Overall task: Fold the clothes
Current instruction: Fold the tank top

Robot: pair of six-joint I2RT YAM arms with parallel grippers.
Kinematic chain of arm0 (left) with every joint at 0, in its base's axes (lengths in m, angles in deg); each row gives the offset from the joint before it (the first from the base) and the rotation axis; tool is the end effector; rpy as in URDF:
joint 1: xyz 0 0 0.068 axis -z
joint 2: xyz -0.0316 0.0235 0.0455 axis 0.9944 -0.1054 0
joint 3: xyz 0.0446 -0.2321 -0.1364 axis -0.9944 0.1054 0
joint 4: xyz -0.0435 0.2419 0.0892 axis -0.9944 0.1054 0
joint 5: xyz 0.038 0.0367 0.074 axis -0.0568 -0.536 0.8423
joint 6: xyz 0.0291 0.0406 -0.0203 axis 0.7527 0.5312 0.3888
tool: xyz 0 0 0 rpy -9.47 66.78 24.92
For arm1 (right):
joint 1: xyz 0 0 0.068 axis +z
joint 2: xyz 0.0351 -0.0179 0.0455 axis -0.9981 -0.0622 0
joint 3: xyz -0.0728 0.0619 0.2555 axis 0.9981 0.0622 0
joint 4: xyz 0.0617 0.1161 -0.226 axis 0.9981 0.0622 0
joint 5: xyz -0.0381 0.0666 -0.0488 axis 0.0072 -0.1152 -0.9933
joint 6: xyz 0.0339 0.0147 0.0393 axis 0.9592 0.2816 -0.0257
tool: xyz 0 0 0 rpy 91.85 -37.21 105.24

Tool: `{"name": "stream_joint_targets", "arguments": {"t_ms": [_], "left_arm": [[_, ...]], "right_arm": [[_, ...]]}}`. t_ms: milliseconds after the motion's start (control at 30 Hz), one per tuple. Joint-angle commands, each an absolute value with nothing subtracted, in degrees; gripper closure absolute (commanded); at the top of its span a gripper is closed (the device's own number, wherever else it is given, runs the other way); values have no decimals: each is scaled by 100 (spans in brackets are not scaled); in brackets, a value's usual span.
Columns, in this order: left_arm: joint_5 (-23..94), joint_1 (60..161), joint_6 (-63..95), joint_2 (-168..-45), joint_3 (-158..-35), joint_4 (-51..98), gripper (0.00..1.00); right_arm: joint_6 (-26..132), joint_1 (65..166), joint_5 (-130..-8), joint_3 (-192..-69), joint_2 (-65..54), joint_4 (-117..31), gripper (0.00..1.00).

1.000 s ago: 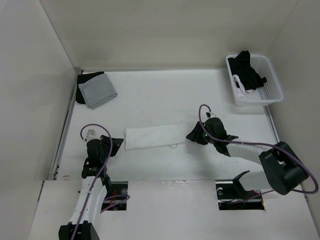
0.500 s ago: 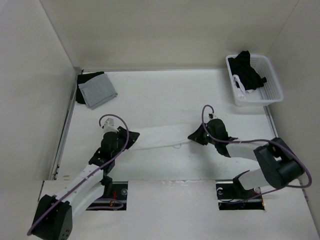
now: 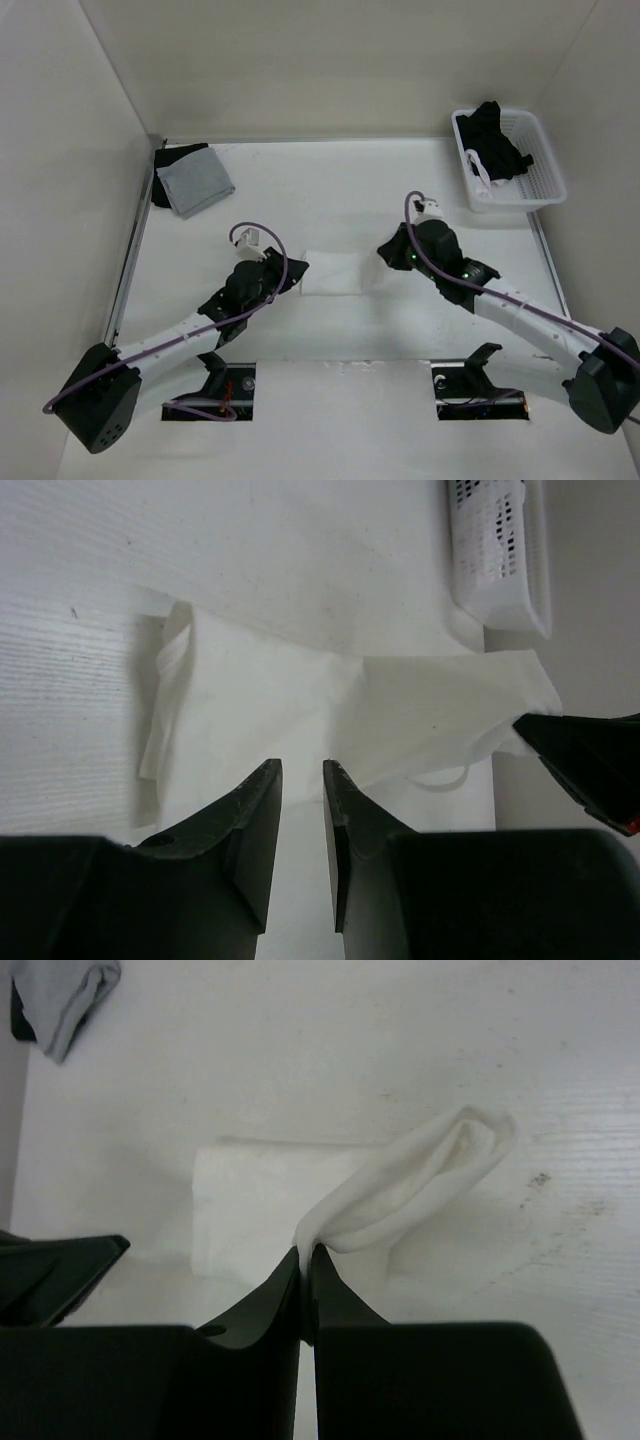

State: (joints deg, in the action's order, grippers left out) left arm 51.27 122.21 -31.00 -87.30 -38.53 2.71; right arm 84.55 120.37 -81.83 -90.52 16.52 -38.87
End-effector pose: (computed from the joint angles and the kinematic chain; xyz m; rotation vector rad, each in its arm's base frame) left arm 0.1592 -0.1198 0.1789 -0.4575 1.9813 -1.0023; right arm 0.1924 0.1260 0.2482 0.1325 2.1178 0.6883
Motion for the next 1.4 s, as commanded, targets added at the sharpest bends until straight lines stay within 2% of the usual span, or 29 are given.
{"name": "stream_joint_targets", "arguments": {"t_ms": [0, 200, 400, 433, 533, 600, 700, 833, 900, 1000, 1100, 1167, 1233, 1367], "left_arm": [[5253, 12126, -3121, -8332, -3963, -105, 78], [5192, 11687, -3191, -7427, -3717, 483, 77], [4929, 10940, -3209, -6469, -3602, 1186, 75], [4858, 10791, -3218, -6354, -3594, 1283, 74], [4612, 10369, -3262, -6125, -3594, 1477, 72], [4445, 10132, -3288, -6072, -3594, 1548, 71], [4278, 9929, -3297, -6142, -3602, 1522, 71], [4260, 9981, -3280, -6449, -3637, 1347, 71], [4286, 10086, -3227, -6633, -3637, 1214, 71], [4348, 10253, -3034, -6950, -3664, 1144, 70], [4427, 10315, -2701, -7310, -3743, 1275, 69], [4479, 10201, -2350, -7574, -3865, 1608, 68], [4620, 10069, -2112, -7715, -3927, 1872, 66], [4787, 10007, -1882, -7794, -3971, 2101, 60]], "right_arm": [[7814, 12732, -8757, -9798, 1140, -3280, 92], [7515, 13963, -9320, -11151, -502, -2876, 92], [7418, 14685, -9329, -12688, -2366, -2393, 90], [7444, 14781, -9364, -12970, -2665, -2253, 85], [7496, 15063, -9469, -13560, -3229, -2006, 62], [7549, 15169, -9444, -13597, -3213, -2058, 56], [7742, 15187, -9400, -13168, -2670, -2321, 50], [7979, 15117, -9400, -12062, -1467, -2909, 51], [8050, 14959, -9391, -11376, -816, -3321, 60], [8217, 14564, -9382, -10278, 203, -3928, 81], [8384, 13976, -9329, -9293, 1248, -4429, 92], [8454, 13379, -9242, -8721, 1943, -4694, 94], [8551, 12729, -9145, -8307, 2472, -4843, 90], [8806, 11568, -9022, -7761, 2808, -5379, 64]]}}
